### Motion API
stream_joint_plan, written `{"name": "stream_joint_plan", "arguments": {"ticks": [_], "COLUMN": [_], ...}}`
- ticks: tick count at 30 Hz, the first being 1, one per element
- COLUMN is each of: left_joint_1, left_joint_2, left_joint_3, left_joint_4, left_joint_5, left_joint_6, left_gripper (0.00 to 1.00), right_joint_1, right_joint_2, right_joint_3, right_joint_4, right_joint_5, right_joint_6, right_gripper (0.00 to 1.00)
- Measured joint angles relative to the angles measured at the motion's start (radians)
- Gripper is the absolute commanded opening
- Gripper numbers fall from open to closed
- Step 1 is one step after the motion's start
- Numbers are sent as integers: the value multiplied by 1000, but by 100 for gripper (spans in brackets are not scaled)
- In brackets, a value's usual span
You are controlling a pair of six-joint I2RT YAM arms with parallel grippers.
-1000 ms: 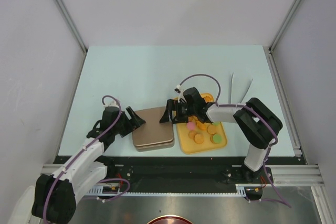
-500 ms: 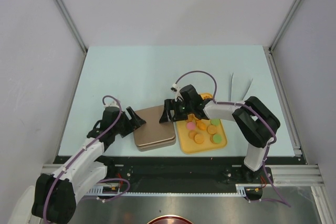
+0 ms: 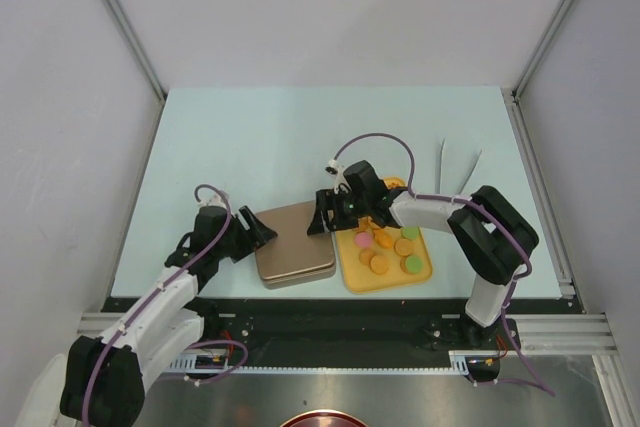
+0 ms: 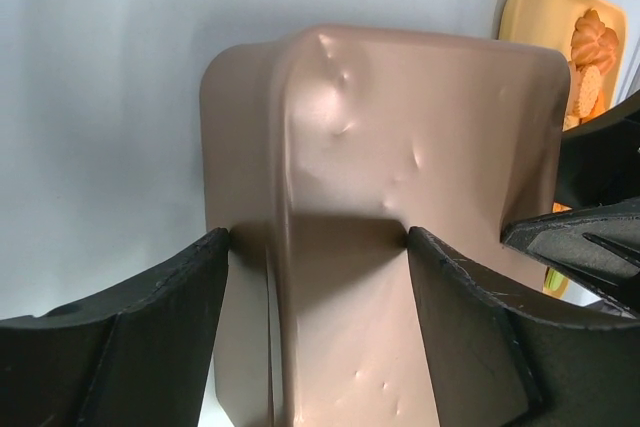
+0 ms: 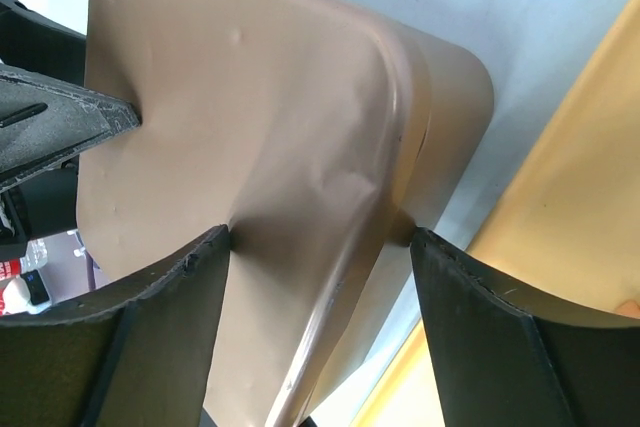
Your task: Pack the cookies
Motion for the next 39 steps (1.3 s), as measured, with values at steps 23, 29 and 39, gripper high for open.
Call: {"name": "stream_joint_plan", "arguments": {"ticks": [23,29,39], "left_joint_1": [1,11,76], "left_joint_2": [10,26,41], "left_joint_3": [78,97,108], "left_joint_4": [-49,-62,-126], "left_joint_5": [4,1,-50], "left_joint_6": [2,2,11], "left_gripper": [93,95,98], "right_joint_1": [-68,-120,-98], "right_joint_2": [-58,-107,-216], "right_joint_3": [95,187,191], "right_joint_4": [-159,-211,-324], "right_joint_5": [1,22,228], "right_joint_6": [-48,-76,-108], "right_gripper": [100,100,100]}}
